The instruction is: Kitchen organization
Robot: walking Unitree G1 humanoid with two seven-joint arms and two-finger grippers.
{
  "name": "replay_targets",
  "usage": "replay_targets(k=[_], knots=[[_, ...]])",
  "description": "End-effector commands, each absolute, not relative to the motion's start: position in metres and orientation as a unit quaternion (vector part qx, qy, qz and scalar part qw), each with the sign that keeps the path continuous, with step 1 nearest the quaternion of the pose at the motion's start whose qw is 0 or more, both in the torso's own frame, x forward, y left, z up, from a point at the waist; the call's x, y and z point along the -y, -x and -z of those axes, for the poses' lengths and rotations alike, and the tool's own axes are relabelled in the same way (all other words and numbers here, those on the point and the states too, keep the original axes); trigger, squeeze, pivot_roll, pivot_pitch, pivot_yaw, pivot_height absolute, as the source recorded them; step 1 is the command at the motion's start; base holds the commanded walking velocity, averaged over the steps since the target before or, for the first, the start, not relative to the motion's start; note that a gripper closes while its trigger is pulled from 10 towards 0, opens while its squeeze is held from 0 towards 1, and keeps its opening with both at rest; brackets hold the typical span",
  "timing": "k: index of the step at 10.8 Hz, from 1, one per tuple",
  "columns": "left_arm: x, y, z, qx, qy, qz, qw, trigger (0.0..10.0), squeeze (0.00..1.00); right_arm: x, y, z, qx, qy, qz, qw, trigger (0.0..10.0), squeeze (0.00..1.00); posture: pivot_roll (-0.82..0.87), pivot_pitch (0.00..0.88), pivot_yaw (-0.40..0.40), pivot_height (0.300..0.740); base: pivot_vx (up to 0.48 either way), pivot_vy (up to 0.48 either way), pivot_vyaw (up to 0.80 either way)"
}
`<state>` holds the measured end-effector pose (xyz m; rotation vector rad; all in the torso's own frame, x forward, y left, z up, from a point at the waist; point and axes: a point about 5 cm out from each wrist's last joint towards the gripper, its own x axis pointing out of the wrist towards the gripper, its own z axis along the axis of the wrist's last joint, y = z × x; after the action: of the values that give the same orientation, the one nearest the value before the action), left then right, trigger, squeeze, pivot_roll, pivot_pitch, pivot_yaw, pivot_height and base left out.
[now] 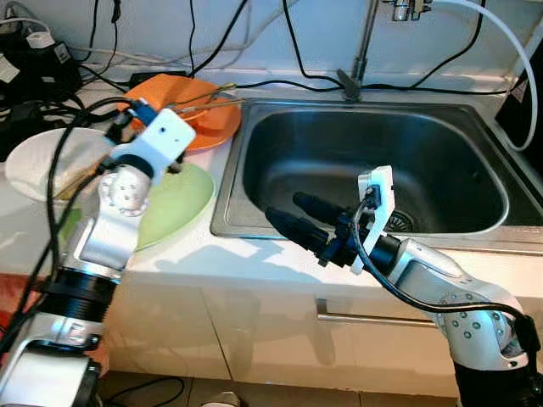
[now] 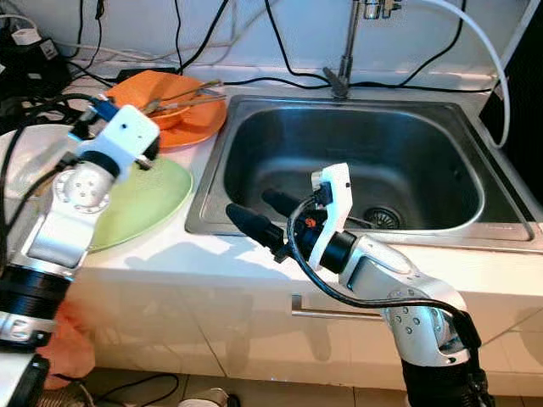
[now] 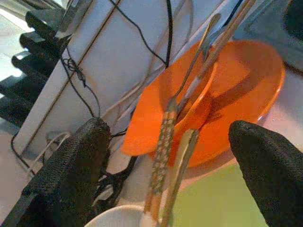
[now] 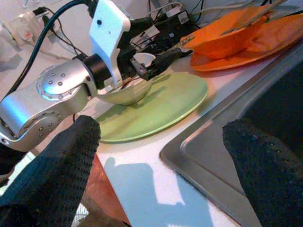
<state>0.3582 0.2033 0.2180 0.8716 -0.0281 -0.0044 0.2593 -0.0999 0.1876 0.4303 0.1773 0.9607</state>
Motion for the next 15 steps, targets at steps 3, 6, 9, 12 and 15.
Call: replay_targets(k=[3,6,9,12,15], knots=[[-0.211,-0.36,-0.21,-0.016,-0.433,-0.001,0.901,10.0,0.4,0.098,-0.257,-0.188,-0.085,-0.203,-0.463,0.858,10.0,0.0,0.13,0.014,0.047,0.74,0.0,0.0,0.0],[-0.216,-0.365,-0.2,-0.033,-0.436,-0.001,0.899,10.0,0.0,0.098,-0.256,-0.188,-0.085,-0.204,-0.463,0.859,10.0,0.0,0.12,0.018,0.048,0.74,0.0,0.0,0.0],[-0.216,-0.372,-0.201,-0.026,-0.445,-0.001,0.895,10.0,0.0,0.098,-0.254,-0.188,-0.085,-0.205,-0.462,0.859,10.0,0.0,0.12,0.021,0.05,0.74,0.0,0.0,0.0],[-0.211,-0.376,-0.2,-0.02,-0.444,0.0,0.896,10.0,0.0,0.099,-0.249,-0.188,-0.091,-0.207,-0.482,0.847,10.0,0.0,0.12,0.025,0.05,0.74,0.0,0.0,0.0],[-0.211,-0.378,-0.197,-0.02,-0.444,0.005,0.896,6.4,0.0,0.103,-0.245,-0.187,-0.099,-0.202,-0.49,0.842,10.0,0.0,0.11,0.03,0.047,0.74,0.0,0.0,0.0]])
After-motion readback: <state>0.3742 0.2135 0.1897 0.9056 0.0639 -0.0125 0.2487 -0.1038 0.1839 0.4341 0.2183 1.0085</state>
